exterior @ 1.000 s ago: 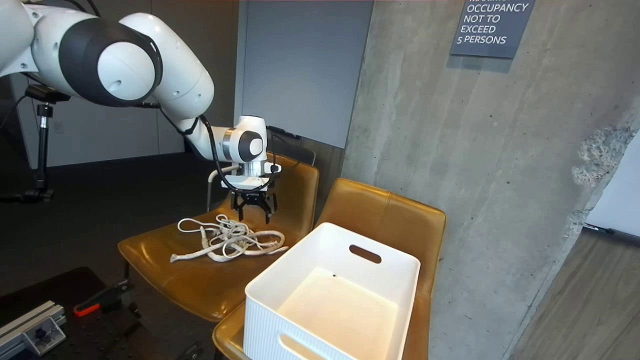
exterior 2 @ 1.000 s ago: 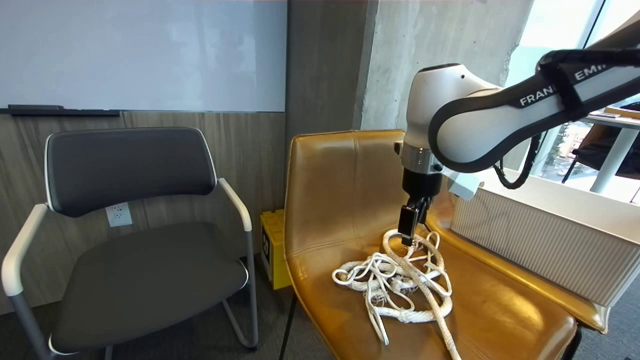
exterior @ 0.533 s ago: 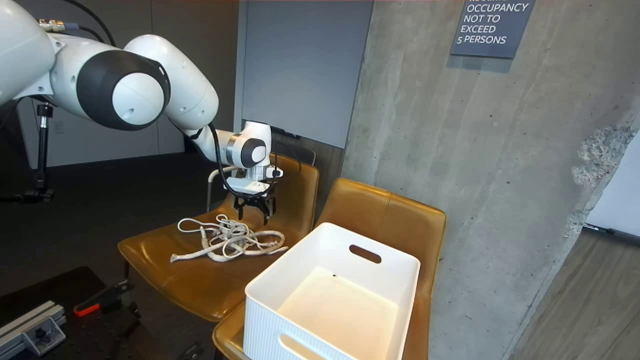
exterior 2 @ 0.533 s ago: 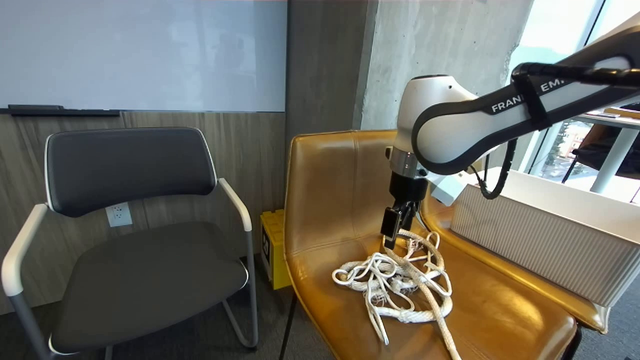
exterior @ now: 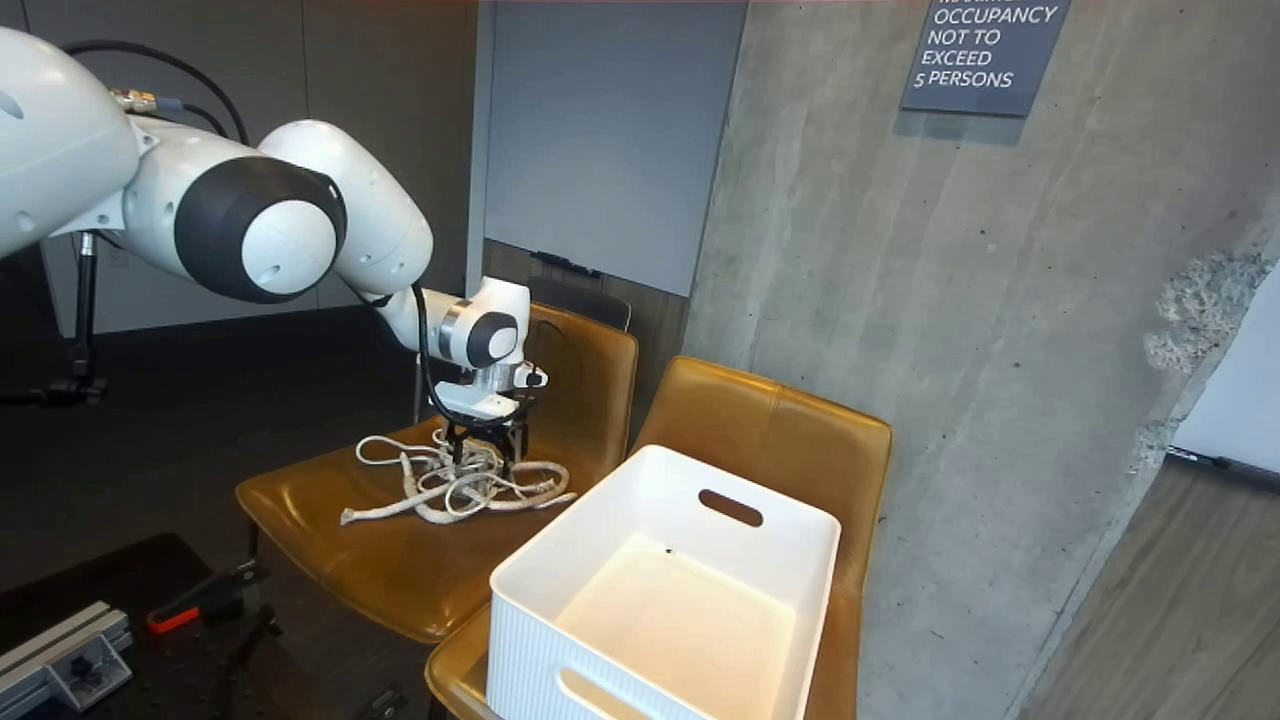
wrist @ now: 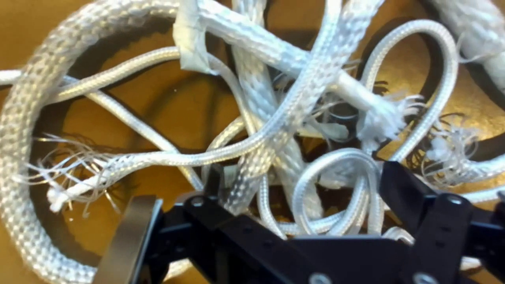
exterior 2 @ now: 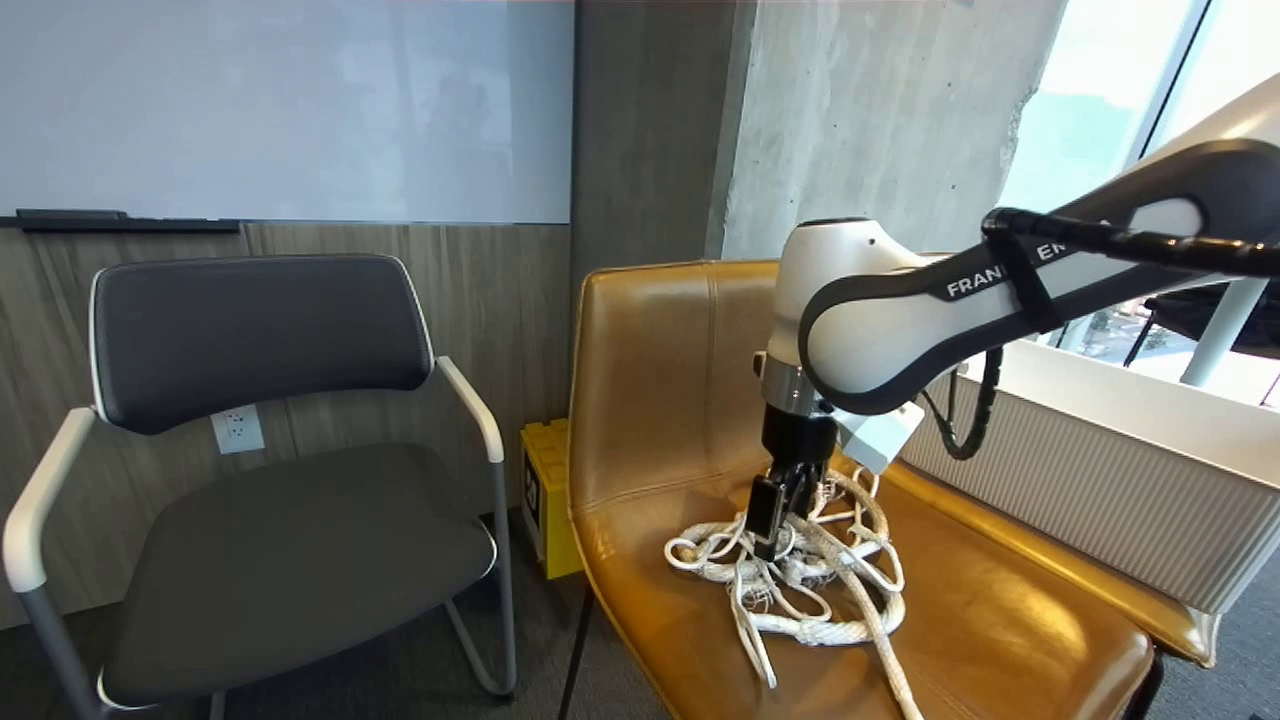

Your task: Put the ropes inside the white basket then remove the ropes

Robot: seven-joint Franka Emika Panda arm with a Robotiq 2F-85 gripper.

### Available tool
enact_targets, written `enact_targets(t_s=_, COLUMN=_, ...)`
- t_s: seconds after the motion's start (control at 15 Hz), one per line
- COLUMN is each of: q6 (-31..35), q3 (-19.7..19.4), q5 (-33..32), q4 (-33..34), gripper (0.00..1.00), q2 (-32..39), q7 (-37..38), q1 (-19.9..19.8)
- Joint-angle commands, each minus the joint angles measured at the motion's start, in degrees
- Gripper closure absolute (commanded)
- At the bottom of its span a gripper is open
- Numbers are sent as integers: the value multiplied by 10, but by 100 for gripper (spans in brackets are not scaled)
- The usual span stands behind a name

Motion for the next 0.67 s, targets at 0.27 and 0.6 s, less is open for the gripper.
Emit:
enact_targets(t_s=0.27, q6=-22, q3=-16, q5=-15, q4=36, gripper=25, q2=50, q7=-30, q1=9)
enact_targets(t_s=0.6, q6=-36, q3=-21, q5=-29, q4=12, gripper=56, q2=32, q7=-32, q1=20)
